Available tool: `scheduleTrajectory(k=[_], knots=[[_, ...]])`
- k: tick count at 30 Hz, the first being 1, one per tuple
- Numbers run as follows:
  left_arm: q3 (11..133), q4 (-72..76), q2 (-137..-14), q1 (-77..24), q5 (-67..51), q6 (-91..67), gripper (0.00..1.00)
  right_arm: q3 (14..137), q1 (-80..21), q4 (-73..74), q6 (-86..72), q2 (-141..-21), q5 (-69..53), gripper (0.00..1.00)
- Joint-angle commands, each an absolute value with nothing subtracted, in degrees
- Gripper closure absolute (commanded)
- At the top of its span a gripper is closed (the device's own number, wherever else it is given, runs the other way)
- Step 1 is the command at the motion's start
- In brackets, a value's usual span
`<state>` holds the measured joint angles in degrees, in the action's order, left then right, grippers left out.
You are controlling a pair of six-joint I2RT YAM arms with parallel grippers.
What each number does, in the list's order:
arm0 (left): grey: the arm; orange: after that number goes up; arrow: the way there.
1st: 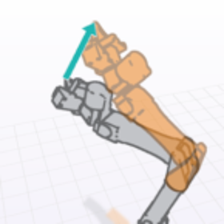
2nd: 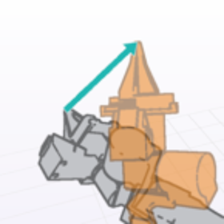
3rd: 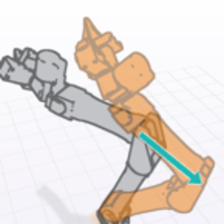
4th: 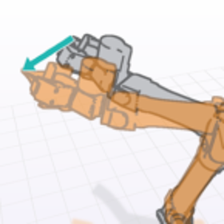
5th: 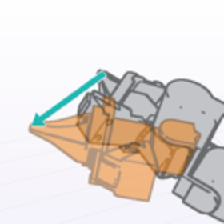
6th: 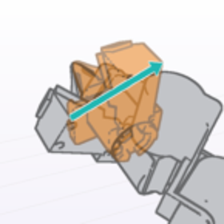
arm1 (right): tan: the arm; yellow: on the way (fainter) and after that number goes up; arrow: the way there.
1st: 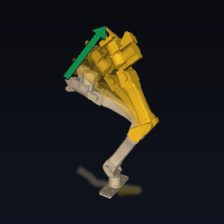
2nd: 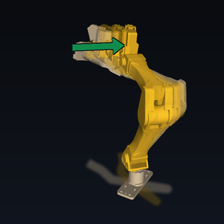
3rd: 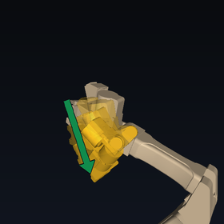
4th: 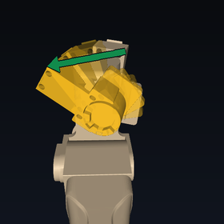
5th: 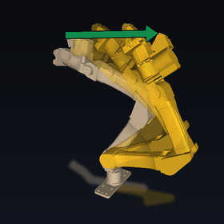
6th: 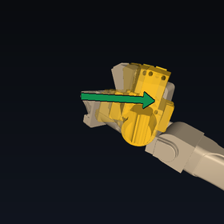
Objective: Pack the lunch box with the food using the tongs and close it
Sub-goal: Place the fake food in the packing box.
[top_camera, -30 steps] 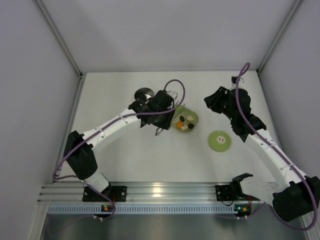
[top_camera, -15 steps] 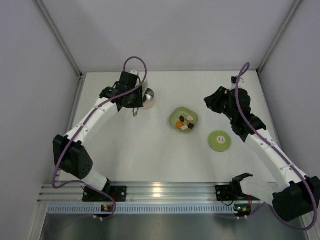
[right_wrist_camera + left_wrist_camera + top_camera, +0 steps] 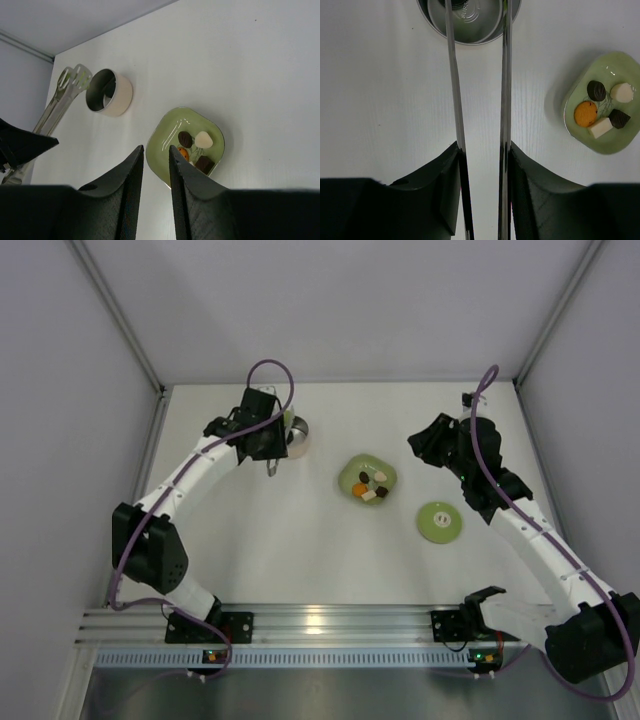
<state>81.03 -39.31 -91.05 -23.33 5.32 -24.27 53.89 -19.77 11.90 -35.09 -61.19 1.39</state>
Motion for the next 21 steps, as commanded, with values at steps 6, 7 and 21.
scheduleTrajectory(k=[6,7,21], knots=[[79.5,-35.3,-91.7,-23.2,4.2,-25.5,0.56,54.8,-20.9,11.9,-34.5,-59.9,1.0,0.74],[79.4,-35.3,-91.8,-23.2,4.1,-25.5,0.55,54.8,-20.9,11.8,-34.5,-59.9,1.0,0.73],[80.2,-36.2,-91.0,-23.3,4.0,-25.4,0.5,54.8,-21.0,11.6,-34.6,-59.8,1.1,0.74]])
